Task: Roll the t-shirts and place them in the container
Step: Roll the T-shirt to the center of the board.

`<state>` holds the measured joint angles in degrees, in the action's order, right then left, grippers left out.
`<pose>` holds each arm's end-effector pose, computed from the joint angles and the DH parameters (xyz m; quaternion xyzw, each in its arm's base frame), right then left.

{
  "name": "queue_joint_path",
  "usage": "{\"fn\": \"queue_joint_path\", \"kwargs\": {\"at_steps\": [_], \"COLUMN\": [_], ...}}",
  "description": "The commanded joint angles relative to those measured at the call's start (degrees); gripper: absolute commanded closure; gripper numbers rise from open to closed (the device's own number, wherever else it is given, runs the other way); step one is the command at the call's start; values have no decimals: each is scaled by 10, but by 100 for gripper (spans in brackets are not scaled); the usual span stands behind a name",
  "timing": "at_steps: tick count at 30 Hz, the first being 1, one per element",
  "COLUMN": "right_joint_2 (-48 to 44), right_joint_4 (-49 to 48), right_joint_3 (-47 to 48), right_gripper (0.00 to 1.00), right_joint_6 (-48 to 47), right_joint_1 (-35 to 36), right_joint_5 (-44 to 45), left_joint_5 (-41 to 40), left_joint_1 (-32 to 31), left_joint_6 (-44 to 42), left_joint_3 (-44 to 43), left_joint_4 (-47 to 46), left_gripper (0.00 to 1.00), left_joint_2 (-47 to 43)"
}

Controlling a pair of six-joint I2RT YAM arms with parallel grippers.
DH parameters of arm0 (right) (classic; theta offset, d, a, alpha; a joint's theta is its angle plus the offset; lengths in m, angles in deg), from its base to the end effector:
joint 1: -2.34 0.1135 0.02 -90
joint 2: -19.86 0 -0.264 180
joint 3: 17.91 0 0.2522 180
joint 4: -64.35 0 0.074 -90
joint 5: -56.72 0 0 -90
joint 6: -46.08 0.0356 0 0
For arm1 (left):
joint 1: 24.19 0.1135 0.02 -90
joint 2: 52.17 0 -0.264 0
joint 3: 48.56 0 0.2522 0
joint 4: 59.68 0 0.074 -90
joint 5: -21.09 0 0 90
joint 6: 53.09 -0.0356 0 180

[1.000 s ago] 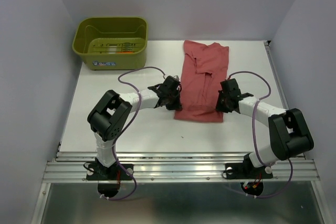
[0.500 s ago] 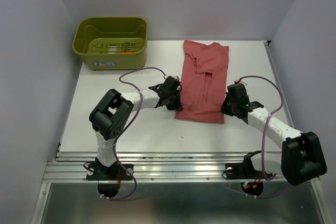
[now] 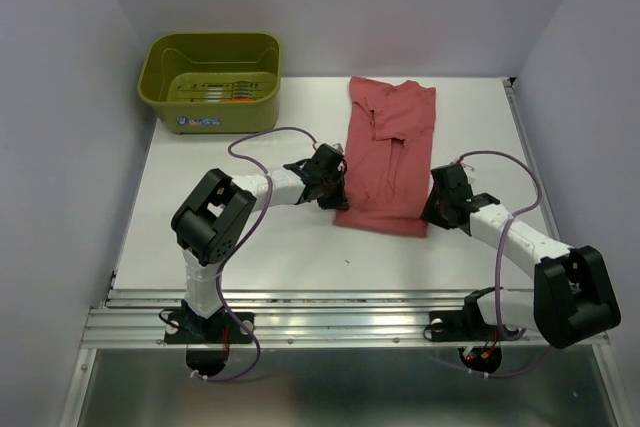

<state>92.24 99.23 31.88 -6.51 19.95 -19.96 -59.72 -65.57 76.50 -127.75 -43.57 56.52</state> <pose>0.2230 0.0622 0.1766 0.1959 0.9337 0.0298 0.2982 0.2967 -0.2690 0.1614 0.0447 0.9223 -0.3009 0.2382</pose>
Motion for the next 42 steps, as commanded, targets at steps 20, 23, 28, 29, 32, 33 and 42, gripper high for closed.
{"fn": "queue_joint_path", "kwargs": {"at_steps": [20, 23, 28, 29, 32, 33, 42], "right_joint_2": [72, 84, 41, 18, -20, -27, -77], "right_joint_4": [-71, -79, -49, -41, -12, -7, 45], "right_joint_3": [20, 18, 27, 35, 49, 52, 27], "right_gripper": [85, 85, 85, 85, 84, 84, 58], "right_joint_6": [-24, -29, -36, -37, -44, -45, -10], "right_joint_1": [-3, -3, -3, -3, -3, -3, -3], "right_joint_5": [-60, -65, -62, -57, -44, -41, -34], "left_joint_5": [-49, -48, -48, -46, -49, -49, -45], "left_joint_1": [4, 3, -9, -12, -21, -22, -23], "left_joint_6": [-14, -14, -14, -14, -7, -1, 22], "left_joint_3": [31, 47, 72, 79, 91, 94, 120], "left_joint_4": [37, 38, 35, 34, 34, 33, -1], "left_gripper": [98, 92, 51, 44, 29, 29, 36], "left_joint_2": [-138, -153, -168, -174, -178, -178, -148]}}
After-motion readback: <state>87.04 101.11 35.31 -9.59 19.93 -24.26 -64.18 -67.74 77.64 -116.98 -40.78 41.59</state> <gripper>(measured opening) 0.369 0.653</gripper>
